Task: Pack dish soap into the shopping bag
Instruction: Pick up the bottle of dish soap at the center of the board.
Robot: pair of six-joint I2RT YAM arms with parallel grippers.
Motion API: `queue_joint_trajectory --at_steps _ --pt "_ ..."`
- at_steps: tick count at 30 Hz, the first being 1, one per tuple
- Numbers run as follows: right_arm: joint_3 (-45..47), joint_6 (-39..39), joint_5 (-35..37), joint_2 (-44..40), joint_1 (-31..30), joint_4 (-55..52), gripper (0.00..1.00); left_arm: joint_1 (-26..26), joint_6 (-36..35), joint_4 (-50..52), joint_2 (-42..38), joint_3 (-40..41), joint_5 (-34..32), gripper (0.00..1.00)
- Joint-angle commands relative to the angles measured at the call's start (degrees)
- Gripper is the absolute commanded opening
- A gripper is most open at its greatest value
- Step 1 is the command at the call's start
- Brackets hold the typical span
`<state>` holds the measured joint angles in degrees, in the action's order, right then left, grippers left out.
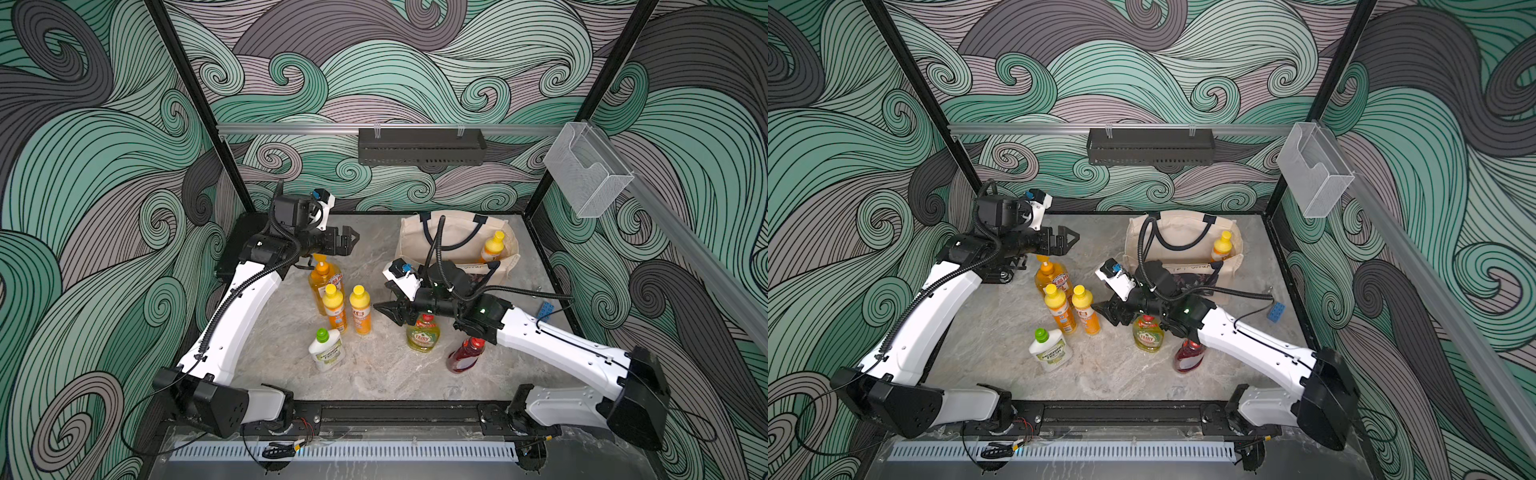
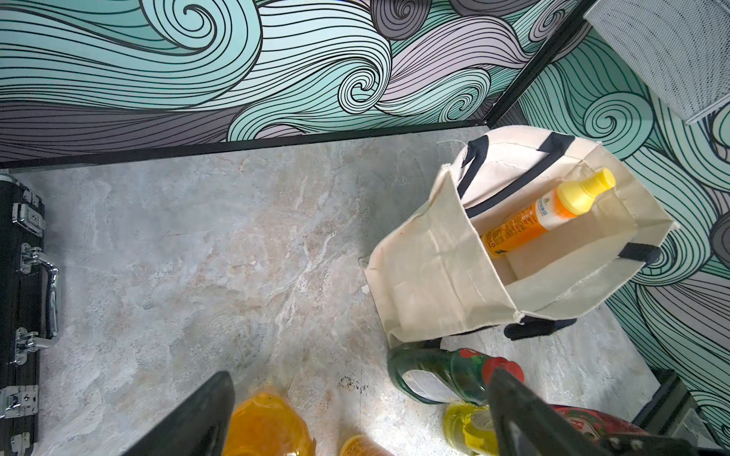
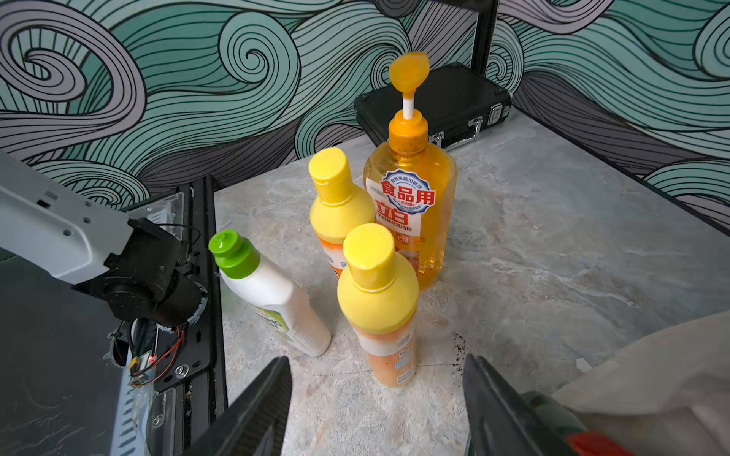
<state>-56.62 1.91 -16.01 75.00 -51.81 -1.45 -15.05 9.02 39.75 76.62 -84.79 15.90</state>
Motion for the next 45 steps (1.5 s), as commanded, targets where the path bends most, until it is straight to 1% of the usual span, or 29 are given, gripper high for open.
queue_joint_trajectory --at_steps 1,2,4,13,15,25,29,36,42,45 --pt "-2.9 0.4 -1.6 2.2 -0.4 4.7 0.71 0.5 1.1 -1.6 -0.8 0.2 1.5 0.99" --pt "-3.2 0.6 -1.7 2.8 -0.6 4.9 0.71 0.6 1.4 -1.8 -0.7 0.3 2.1 0.99" --pt "-3.6 0.8 -1.7 4.1 -0.7 5.2 0.67 0.6 1.7 -2.2 -0.7 0.4 2.9 0.99" --pt "-4.6 1.3 -1.8 6.6 -1.6 6.1 0.67 0.7 1.9 -2.2 -0.3 0.3 4.3 0.99" --pt "-4.9 1.3 -1.3 7.0 -1.6 6.2 0.64 0.7 2.0 -2.3 -0.4 0.3 4.2 0.99" --pt "-6.5 2.6 0.5 10.3 -1.6 7.3 0.65 0.8 2.1 -2.3 -0.1 0.3 4.6 0.99" --pt "-6.2 2.0 -0.7 11.2 -1.6 9.5 0.66 1.0 2.1 -2.3 -0.2 0.3 4.5 0.99" --pt "-6.0 1.7 -0.8 12.5 -1.7 12.5 0.66 1.4 2.4 -2.6 -0.1 0.5 4.7 0.99" --pt "-6.0 1.6 -0.9 13.3 -1.7 12.8 0.64 1.5 2.3 -2.7 0.0 0.5 5.1 0.99" --pt "-6.1 1.7 -0.8 13.8 -1.6 12.8 0.61 1.6 2.5 -2.7 0.1 0.6 5.2 0.99"
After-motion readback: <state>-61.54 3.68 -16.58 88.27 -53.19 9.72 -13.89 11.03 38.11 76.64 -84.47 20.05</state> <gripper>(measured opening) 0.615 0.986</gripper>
